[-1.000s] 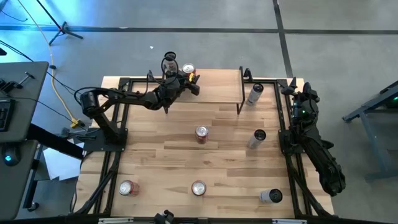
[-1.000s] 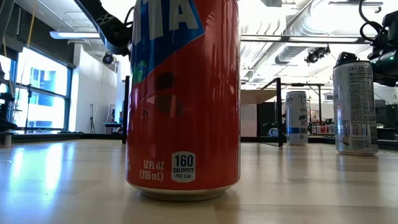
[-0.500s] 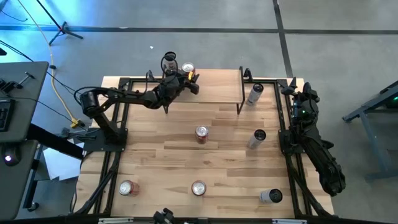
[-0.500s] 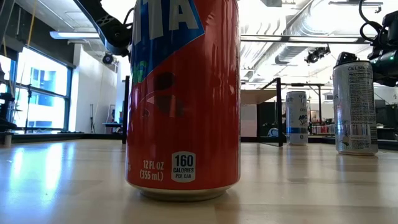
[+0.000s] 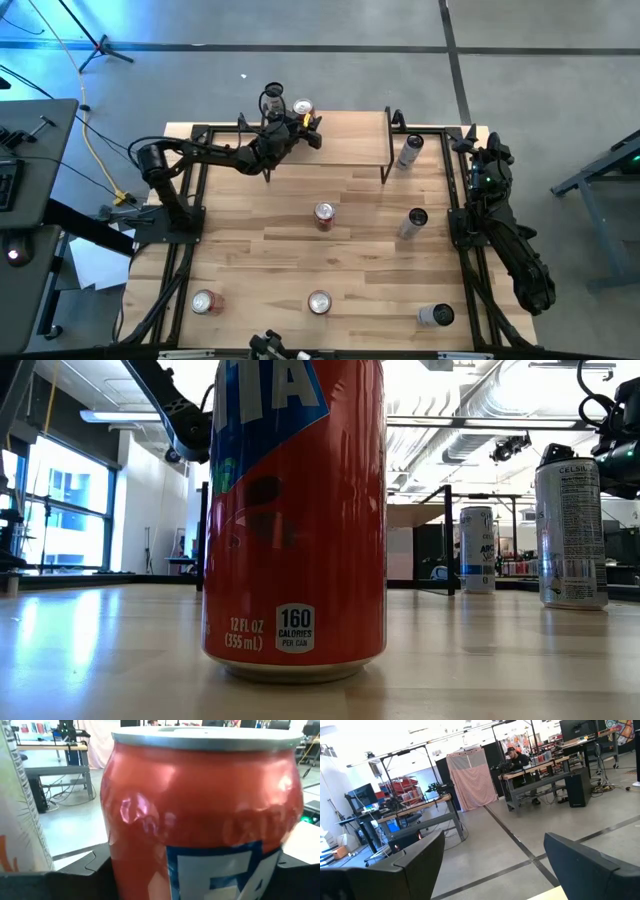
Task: Place canned beverage on shelf
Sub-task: Put the red soda can on the shelf, then put the red and white soda can on the shelf
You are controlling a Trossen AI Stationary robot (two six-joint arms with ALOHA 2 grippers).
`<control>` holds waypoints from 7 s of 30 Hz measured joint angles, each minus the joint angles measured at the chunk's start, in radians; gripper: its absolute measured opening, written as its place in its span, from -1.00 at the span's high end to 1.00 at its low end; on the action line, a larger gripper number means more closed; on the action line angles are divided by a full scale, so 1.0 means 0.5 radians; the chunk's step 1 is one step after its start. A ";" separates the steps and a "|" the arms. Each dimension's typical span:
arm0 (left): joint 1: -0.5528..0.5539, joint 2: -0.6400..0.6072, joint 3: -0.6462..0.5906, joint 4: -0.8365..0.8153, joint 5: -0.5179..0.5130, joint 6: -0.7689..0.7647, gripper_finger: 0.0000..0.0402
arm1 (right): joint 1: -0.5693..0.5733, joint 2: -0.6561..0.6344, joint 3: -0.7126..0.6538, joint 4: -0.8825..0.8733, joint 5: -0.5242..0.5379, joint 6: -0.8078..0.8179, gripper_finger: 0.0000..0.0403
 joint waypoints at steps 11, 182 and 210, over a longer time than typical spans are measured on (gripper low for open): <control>-0.040 0.050 0.003 0.095 -0.061 0.102 -0.37 | 0.000 -0.001 0.000 -0.009 0.000 0.000 -0.63; -0.351 -0.028 -0.002 -0.083 -0.646 0.033 -0.04 | 0.000 0.000 0.000 -0.008 0.000 0.000 -0.63; -1.325 -0.045 -0.003 -0.069 -1.907 0.197 -0.04 | 0.001 0.000 0.000 -0.008 0.001 0.000 -0.63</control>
